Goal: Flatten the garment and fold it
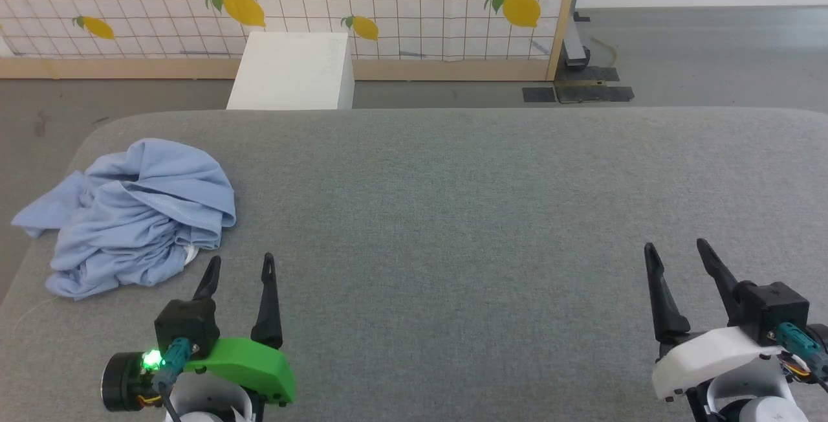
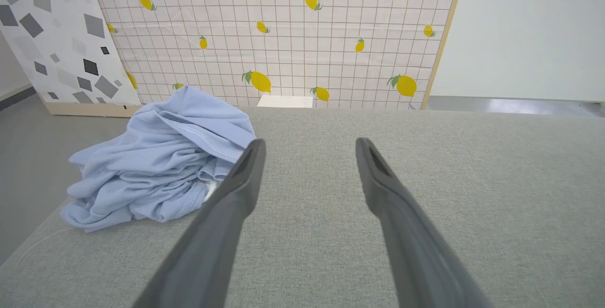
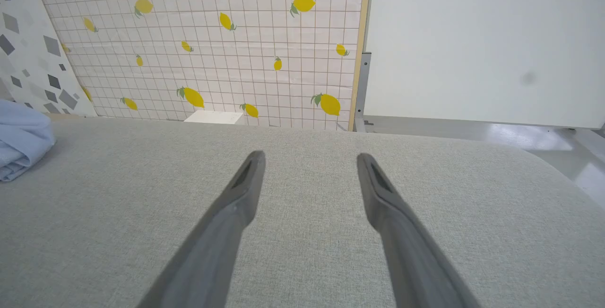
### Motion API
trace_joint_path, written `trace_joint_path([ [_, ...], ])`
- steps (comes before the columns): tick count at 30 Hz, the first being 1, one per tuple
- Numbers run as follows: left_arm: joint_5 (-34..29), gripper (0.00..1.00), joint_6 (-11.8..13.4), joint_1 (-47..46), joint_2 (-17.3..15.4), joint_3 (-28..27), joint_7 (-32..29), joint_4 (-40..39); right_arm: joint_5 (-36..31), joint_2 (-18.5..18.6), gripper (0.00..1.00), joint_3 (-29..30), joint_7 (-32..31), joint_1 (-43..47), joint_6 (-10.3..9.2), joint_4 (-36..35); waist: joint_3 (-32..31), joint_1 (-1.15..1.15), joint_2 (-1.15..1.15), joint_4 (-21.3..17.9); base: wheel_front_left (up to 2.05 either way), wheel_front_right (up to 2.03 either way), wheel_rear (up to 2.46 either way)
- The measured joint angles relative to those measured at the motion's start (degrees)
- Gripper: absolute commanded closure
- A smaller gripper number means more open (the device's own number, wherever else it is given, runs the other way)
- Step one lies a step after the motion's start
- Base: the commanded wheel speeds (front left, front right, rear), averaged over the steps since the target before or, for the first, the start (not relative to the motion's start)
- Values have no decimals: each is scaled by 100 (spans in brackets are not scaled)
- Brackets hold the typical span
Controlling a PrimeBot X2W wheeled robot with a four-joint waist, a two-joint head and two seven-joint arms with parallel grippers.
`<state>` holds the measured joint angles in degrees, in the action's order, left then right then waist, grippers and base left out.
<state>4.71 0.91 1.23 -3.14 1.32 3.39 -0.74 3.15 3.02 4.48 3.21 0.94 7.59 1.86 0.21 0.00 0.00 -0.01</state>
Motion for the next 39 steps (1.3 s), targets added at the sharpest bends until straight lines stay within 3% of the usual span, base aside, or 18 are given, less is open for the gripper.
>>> trace_joint_path([
  [19, 194, 0, 169, 105, 0, -10, 227, -44, 82, 0, 0, 82, 236, 26, 0, 103, -35, 0, 0, 372, 0, 0, 0],
  [39, 530, 0, 274, 243, 0, -37, 454, -105, 145, -1, 0, 59, 449, 51, 0, 272, -29, 0, 0, 1184, 0, 0, 0],
])
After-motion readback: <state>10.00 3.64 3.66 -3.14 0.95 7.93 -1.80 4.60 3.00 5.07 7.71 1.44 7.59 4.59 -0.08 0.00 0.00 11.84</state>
